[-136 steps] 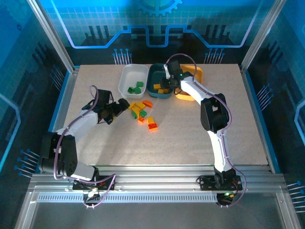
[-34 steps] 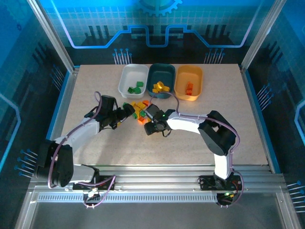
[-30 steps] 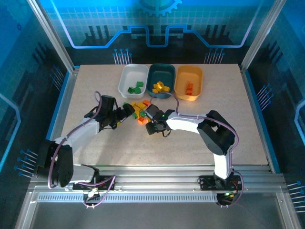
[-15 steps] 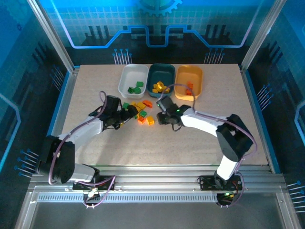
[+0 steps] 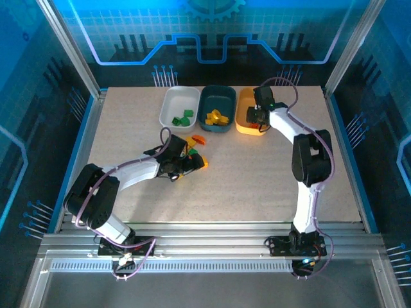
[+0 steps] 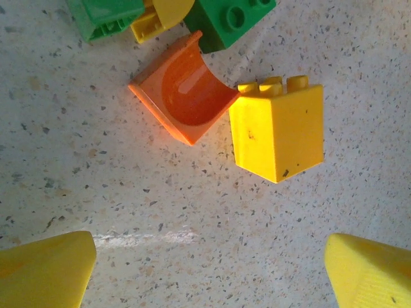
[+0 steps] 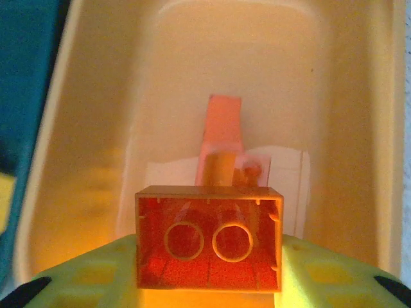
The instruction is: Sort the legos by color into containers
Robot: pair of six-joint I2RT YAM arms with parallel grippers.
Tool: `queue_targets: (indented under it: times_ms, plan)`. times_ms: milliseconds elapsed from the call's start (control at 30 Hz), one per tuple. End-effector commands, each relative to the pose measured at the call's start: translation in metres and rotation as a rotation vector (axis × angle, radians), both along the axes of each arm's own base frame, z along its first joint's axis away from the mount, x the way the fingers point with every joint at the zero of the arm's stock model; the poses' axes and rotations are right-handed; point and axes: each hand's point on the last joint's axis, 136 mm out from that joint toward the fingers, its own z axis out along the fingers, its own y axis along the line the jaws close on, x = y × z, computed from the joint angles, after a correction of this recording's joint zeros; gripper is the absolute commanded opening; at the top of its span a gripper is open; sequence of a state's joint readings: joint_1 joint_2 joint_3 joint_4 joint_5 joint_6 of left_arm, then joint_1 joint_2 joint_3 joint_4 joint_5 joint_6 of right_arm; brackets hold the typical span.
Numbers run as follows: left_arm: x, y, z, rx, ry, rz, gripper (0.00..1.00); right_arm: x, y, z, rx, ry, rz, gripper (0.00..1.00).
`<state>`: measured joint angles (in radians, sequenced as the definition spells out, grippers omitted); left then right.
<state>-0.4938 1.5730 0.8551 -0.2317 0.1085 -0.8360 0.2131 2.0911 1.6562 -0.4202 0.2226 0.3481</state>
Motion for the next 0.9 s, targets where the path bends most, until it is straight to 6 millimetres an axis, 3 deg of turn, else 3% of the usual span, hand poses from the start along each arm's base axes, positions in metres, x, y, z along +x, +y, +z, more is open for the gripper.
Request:
queue_targets:
  times_ms: [0,167,267,467,667,767,867]
  plan:
    - [0.009,-0.001,0.010,0.012,-0.023,0.003,0.93,0.008,0.003,-0.007,0.003,0.060,0.055,0.45]
    - [0.012,-0.002,0.014,0.021,-0.028,-0.004,0.94,0.023,-0.010,-0.009,-0.001,0.074,0.038,0.51]
    - [0.012,-0.002,0.012,0.025,-0.028,-0.008,0.94,0.022,-0.014,0.002,-0.004,0.053,0.034,0.53]
    - [0.011,0.000,0.007,0.036,-0.017,-0.007,0.95,0.004,-0.014,0.023,-0.001,0.001,0.034,0.53]
    - [0.011,-0.001,0.006,0.033,-0.016,-0.008,0.95,-0.006,-0.014,0.017,-0.014,0.021,0.032,0.67]
    - [0.011,0.000,0.004,0.046,-0.015,-0.010,0.96,-0.009,-0.015,0.034,-0.011,-0.012,0.028,0.71]
    - [0.014,0.003,0.002,0.077,-0.009,-0.013,0.96,-0.022,-0.013,0.064,0.001,-0.073,0.024,0.71]
